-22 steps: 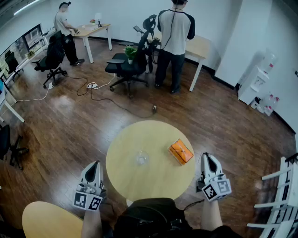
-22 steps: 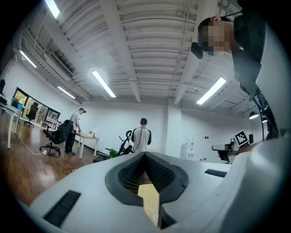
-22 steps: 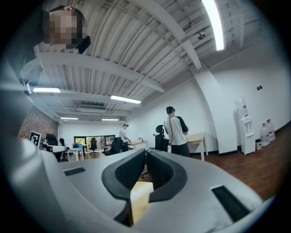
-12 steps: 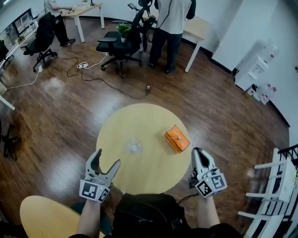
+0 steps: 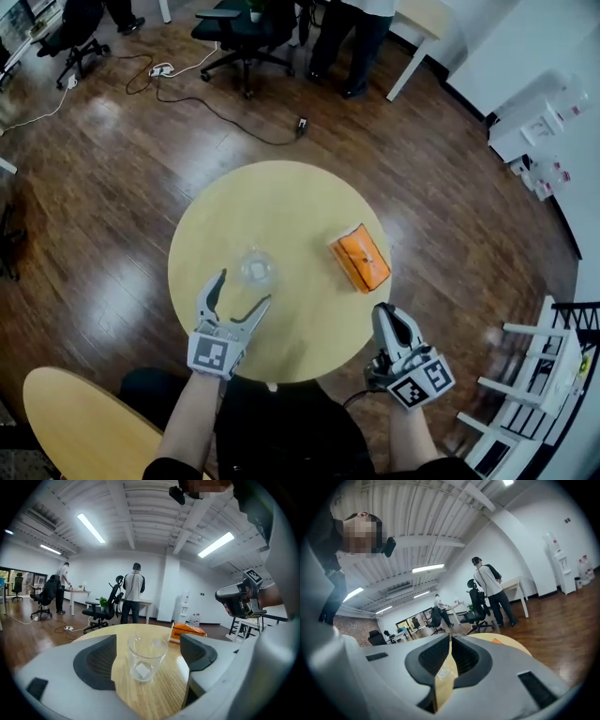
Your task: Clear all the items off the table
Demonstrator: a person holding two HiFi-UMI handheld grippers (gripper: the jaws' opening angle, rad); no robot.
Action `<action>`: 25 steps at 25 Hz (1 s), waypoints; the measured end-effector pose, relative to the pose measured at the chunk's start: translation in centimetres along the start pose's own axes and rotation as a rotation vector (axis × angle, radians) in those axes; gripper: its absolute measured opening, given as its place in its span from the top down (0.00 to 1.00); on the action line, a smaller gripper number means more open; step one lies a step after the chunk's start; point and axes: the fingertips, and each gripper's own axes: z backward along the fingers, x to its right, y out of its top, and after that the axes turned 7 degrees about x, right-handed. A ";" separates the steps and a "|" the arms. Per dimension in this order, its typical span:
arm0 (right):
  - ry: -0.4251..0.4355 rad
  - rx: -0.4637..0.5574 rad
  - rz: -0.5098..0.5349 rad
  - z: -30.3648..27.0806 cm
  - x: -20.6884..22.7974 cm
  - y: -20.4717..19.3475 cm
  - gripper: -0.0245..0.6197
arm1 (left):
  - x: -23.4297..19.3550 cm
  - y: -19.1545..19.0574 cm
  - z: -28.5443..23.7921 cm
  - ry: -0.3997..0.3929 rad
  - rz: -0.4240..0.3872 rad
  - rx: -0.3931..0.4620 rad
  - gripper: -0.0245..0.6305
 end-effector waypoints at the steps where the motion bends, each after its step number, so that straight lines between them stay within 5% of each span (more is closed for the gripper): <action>1: 0.011 -0.013 -0.007 -0.1 0.0 -0.7 0.93 | 0.2 -0.8 -0.2 -0.001 -0.002 -0.013 0.31; 7: 0.034 -0.050 -0.071 -0.5 1.5 -3.6 0.93 | 0.1 -3.1 -1.8 0.031 0.054 -0.008 0.25; 25: 0.028 -0.067 -0.125 -1.4 2.6 -5.5 0.93 | 0.0 -3.8 -5.6 0.034 -0.062 0.052 0.27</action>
